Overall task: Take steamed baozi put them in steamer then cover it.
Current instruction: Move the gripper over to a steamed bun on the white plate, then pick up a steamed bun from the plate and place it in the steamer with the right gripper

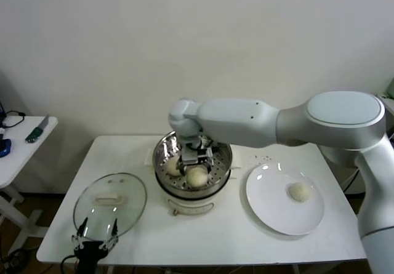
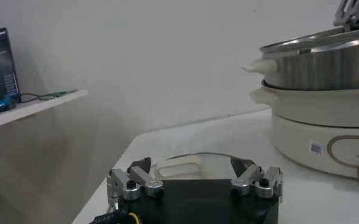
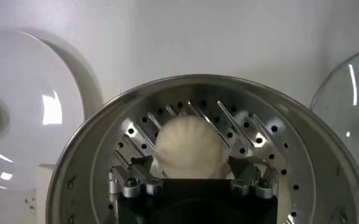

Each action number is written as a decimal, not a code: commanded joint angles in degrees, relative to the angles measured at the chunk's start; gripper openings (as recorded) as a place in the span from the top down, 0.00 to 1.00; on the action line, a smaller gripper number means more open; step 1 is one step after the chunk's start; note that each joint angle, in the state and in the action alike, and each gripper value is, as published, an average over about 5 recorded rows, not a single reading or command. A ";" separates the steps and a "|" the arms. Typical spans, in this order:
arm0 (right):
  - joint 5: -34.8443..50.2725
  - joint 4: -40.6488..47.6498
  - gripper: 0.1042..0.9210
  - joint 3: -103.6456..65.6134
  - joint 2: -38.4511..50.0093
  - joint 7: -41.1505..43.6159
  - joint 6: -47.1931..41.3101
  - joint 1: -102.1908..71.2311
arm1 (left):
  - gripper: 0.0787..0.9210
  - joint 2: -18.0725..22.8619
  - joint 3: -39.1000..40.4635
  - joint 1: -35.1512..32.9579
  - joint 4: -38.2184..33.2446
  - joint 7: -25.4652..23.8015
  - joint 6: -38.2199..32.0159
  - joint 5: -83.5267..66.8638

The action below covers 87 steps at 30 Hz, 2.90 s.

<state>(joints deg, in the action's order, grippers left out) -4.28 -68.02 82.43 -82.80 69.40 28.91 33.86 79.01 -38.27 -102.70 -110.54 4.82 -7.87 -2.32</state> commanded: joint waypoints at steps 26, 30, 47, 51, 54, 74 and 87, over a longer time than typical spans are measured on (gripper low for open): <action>20.34 -7.64 0.12 3.42 46.22 -10.35 -48.22 -0.57 | 0.12 -0.74 0.01 0.05 -0.78 0.02 0.38 0.12; 13.27 -4.01 0.12 -2.16 47.86 -9.28 -46.09 -8.86 | 0.12 -0.70 -0.21 -0.08 -1.25 0.03 0.79 0.21; 5.41 6.20 0.12 -19.44 45.76 -8.50 -41.89 -28.03 | 0.12 0.45 -0.33 -0.29 -1.13 0.20 1.42 2.10; 5.29 7.54 0.12 -19.91 44.69 -8.31 -41.59 -28.28 | 0.12 0.65 -0.27 -0.24 -0.97 0.23 1.46 2.42; 5.13 8.24 0.12 -20.06 44.04 -8.26 -41.41 -28.44 | 0.12 0.74 -0.22 -0.18 -0.87 0.24 1.46 2.54; 4.88 10.84 0.20 -20.05 41.06 -8.02 -39.79 -27.94 | 0.12 0.64 -0.20 -0.52 -0.64 0.31 1.26 2.75; 17.62 9.17 0.31 -10.88 40.11 -7.99 -42.00 -13.61 | 0.12 0.66 0.27 -0.61 -1.28 0.28 1.18 2.82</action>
<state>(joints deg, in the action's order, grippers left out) 3.88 -58.29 64.66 -41.43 61.47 -11.71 9.38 79.74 -38.35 -103.48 -111.51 5.14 -6.76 0.40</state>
